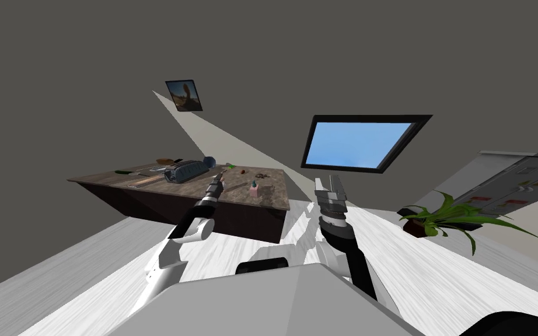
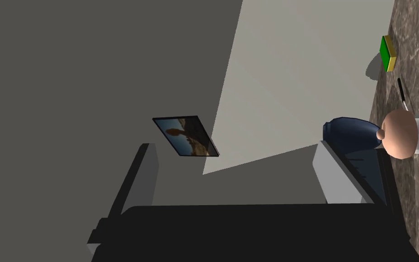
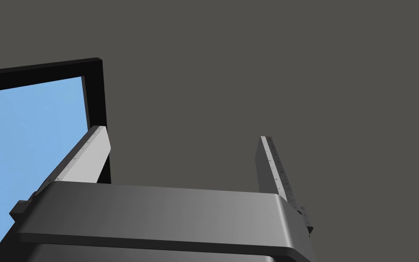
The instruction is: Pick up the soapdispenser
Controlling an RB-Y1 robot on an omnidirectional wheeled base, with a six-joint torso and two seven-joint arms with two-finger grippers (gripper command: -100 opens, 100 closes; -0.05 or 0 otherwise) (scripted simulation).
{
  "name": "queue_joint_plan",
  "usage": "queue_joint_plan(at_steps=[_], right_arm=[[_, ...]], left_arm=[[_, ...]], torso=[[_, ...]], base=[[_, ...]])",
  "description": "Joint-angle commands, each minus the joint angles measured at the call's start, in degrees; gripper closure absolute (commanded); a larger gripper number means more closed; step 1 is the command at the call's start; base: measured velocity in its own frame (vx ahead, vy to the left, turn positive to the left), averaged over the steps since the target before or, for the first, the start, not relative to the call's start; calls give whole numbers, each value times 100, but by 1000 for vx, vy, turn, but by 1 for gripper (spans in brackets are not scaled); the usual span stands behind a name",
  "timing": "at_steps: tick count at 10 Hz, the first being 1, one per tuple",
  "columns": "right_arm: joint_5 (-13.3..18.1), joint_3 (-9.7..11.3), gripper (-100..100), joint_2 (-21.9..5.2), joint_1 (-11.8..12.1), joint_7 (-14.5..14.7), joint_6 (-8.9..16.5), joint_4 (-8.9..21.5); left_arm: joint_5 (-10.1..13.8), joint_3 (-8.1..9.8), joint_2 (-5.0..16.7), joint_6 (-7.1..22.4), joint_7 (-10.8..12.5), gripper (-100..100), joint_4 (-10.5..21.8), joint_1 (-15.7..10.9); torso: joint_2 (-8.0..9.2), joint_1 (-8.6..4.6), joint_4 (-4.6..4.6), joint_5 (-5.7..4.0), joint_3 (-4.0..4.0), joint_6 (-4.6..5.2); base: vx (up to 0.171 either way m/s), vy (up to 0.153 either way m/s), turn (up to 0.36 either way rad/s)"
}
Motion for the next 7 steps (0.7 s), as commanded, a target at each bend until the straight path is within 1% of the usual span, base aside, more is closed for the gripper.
queue_joint_plan(at_steps=[1, 2, 3, 5, 6, 7], right_arm=[[0, 0, 0, 0, 0, 0, 0, 0], [0, 0, 0, 0, 0, 0, 0, 0], [0, 0, 0, 0, 0, 0, 0, 0], [0, 0, 0, 0, 0, 0, 0, 0], [0, 0, 0, 0, 0, 0, 0, 0], [0, 0, 0, 0, 0, 0, 0, 0]], left_arm=[[118, 9, 23, 286, -55, -100, 149, -286], [118, 9, 23, 452, -55, -100, 149, -289], [230, 18, 50, 610, -103, -100, 290, -527], [230, 18, 50, 886, -103, -100, 290, -555], [337, 28, 76, 1066, -150, -100, 435, -826], [337, 28, 76, 1193, -150, -100, 435, -826]], torso=[[0, 0, 0, 0, 0, 0], [2, -1, 0, 0, 1, 0], [2, 0, 0, 0, 1, 0], [2, -1, 0, 0, 1, 0], [-2, 0, -1, 0, -1, 0], [-2, -3, -1, 0, -2, 0]], base=[[-37, -10, 38], [-34, -10, 12], [-38, -13, 26], [-23, -8, 5], [-25, -17, 28], [-28, -15, 14]])
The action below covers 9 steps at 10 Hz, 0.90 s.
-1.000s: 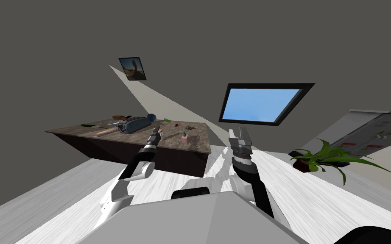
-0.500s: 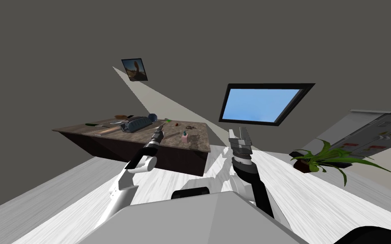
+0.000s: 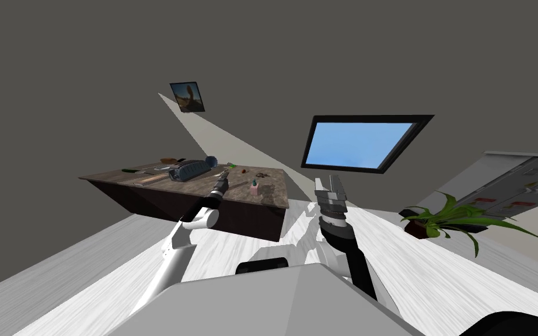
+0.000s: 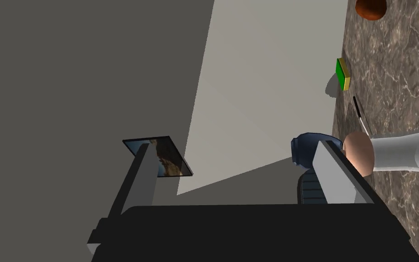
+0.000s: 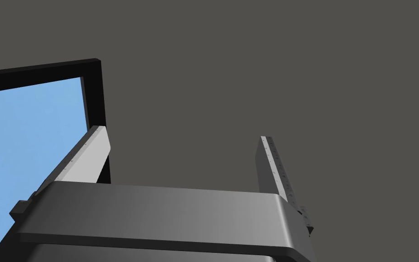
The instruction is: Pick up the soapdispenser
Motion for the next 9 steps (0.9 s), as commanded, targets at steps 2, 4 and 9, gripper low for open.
queue_joint_plan(at_steps=[2, 4, 9], right_arm=[[0, 0, 0, 0, 0, 0, 0, 0], [0, 0, 0, 0, 0, 0, 0, 0], [0, 0, 0, 0, 0, 0, 0, 0]], left_arm=[[104, 18, 13, 445, -58, -100, 172, -327], [104, 18, 13, 695, -58, -100, 172, -342], [288, 42, 60, 1484, -145, -100, 482, -896]], torso=[[-3, 3, -1, 1, -1, 0], [-3, 1, -1, 0, -2, 0], [-6, 0, -1, 0, -4, 0]], base=[[-17, -8, 13], [-16, -9, 7], [-16, -14, 15]])
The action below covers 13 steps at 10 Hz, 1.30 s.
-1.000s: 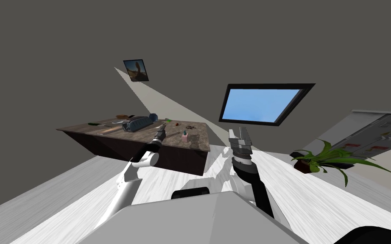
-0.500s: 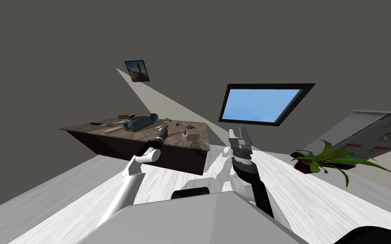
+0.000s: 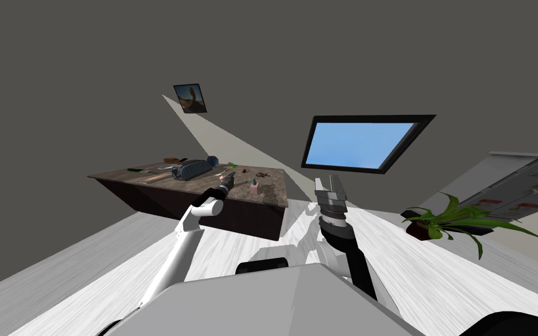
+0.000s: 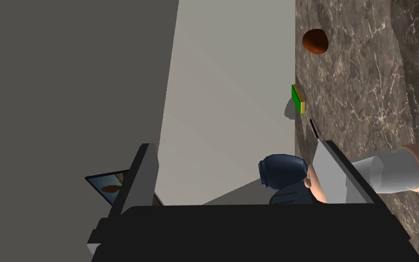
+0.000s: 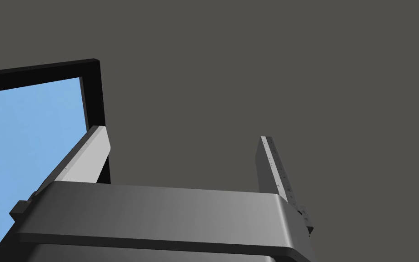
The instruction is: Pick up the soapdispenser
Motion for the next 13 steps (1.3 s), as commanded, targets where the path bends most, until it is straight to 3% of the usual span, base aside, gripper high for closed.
queue_joint_plan(at_steps=[1, 2, 4, 5, 7, 8, 10, 11, 13], right_arm=[[0, 0, 0, 0, 0, 0, 0, 0], [0, 0, 0, 0, 0, 0, 0, 0], [0, 0, 0, 0, 0, 0, 0, 0], [0, 0, 0, 0, 0, 0, 0, 0], [0, 0, 0, 0, 0, 0, 0, 0], [0, 0, 0, 0, 0, 0, 0, 0], [0, 0, 0, 0, 0, 0, 0, 0], [0, 0, 0, 0, 0, 0, 0, 0], [0, 0, 0, 0, 0, 0, 0, 0]], left_arm=[[6, 0, -6, 238, -7, -100, 10, -32], [87, 13, 16, 412, -47, -100, 169, -299], [87, 13, 16, 695, -47, -100, 169, -308], [160, 27, 37, 888, -85, -100, 329, -576], [160, 27, 37, 1154, -85, -100, 329, -582], [226, 40, 58, 1330, -121, -100, 490, -843], [226, 40, 58, 1610, -121, -100, 490, -853], [283, 55, 79, 1769, -154, -100, 651, -1111], [283, 55, 79, 2069, -154, -100, 651, -1118]], torso=[[0, 0, 0, 0, 0, 0], [-1, 3, 0, 1, -1, 0], [-1, 0, 0, 0, 0, 0], [-2, 2, 0, 0, -1, 0], [-2, -1, 0, 0, -1, 0], [-3, 2, -1, 0, -2, 0], [-4, -1, -1, 0, -2, 0], [-4, 2, -1, 1, -2, -1], [-5, -1, -1, 0, -3, 0]], base=[[-7, -7, 2], [-11, -11, 26], [-10, -13, 6], [-10, -15, 25], [-6, -14, 6], [-4, -18, 26], [-2, -13, 4], [0, -14, 26], [0, -14, 3]])
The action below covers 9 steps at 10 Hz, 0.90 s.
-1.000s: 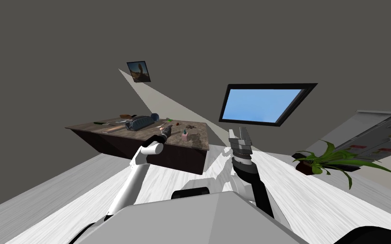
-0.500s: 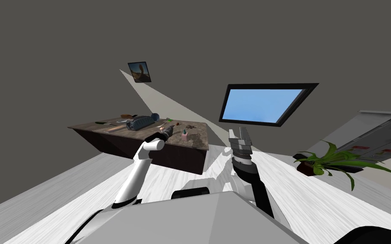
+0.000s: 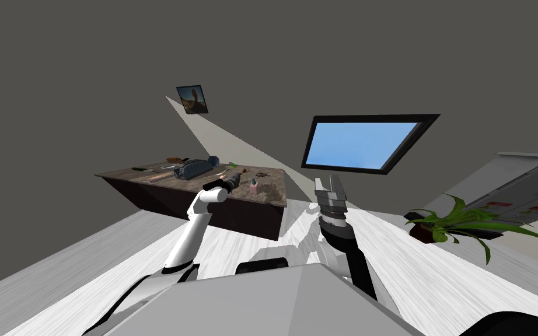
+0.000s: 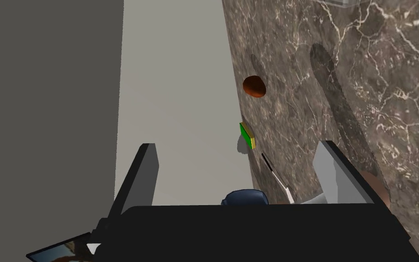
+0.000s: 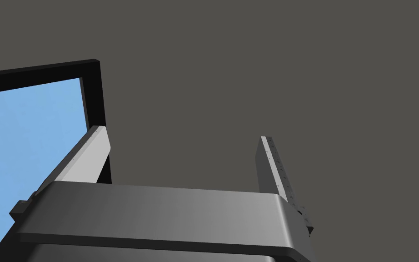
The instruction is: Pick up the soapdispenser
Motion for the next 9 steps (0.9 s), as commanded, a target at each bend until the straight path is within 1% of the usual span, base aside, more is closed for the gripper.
queue_joint_plan(at_steps=[1, 3, 4, 5, 6, 7, 8, 9], right_arm=[[0, 0, 0, 0, 0, 0, 0, 0], [0, 0, 0, 0, 0, 0, 0, 0], [0, 0, 0, 0, 0, 0, 0, 0], [0, 0, 0, 0, 0, 0, 0, 0], [0, 0, 0, 0, 0, 0, 0, 0], [0, 0, 0, 0, 0, 0, 0, 0], [0, 0, 0, 0, 0, 0, 0, 0], [0, 0, 0, 0, 0, 0, 0, 0]], left_arm=[[43, 14, 15, 286, -28, -100, 161, -270], [43, 14, 15, 564, -28, -100, 161, -270], [83, 29, 33, 741, -56, -100, 320, -523], [83, 29, 33, 920, -56, -100, 320, -523], [83, 29, 33, 1007, -56, -100, 320, -523], [115, 45, 51, 1206, -81, -100, 476, -767], [115, 45, 51, 1360, -81, -100, 476, -767], [115, 45, 51, 1441, -81, -100, 476, -767]], torso=[[0, 0, 0, 0, 0, 0], [-2, -3, 0, -1, -1, 0], [-1, 0, 0, 0, -1, 0], [-3, -2, 0, -1, -1, 0], [-4, -3, -1, -1, -2, 0], [-2, 0, -1, 0, -2, 0], [-4, -4, 0, -1, -2, 0], [-4, -4, -1, -1, -3, 0]], base=[[2, -17, 25], [4, -15, 3], [7, -16, 17], [10, -19, 10], [6, -10, 2], [8, -21, 17], [12, -22, 8], [9, -8, 0]])
